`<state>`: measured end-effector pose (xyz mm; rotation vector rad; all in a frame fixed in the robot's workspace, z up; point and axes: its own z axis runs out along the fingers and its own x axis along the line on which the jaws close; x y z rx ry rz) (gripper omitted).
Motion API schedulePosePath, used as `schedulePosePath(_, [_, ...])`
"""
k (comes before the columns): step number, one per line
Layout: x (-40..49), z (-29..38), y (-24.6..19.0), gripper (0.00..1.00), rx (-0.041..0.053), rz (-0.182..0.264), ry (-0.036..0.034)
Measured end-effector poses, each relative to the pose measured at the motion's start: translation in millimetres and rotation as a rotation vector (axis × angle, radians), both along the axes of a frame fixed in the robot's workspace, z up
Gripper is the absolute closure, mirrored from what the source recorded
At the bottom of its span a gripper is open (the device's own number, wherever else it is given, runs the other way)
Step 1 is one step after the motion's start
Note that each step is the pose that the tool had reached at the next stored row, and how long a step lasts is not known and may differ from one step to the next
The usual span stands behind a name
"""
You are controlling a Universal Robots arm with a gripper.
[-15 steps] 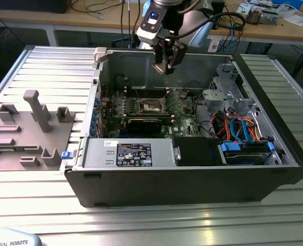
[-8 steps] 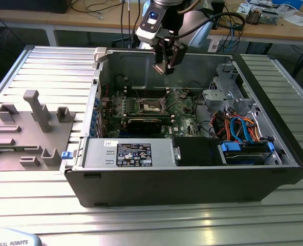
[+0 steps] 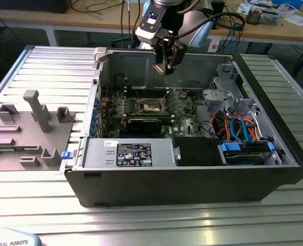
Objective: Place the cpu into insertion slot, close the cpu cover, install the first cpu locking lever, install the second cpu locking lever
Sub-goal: 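Place the cpu into insertion slot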
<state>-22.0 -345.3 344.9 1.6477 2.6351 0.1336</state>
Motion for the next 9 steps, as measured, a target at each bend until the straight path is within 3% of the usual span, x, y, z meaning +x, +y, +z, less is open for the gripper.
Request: schedulePosePath(9, [0.0,-0.1,0.0,0.46,0.0000,-0.016,0.0000])
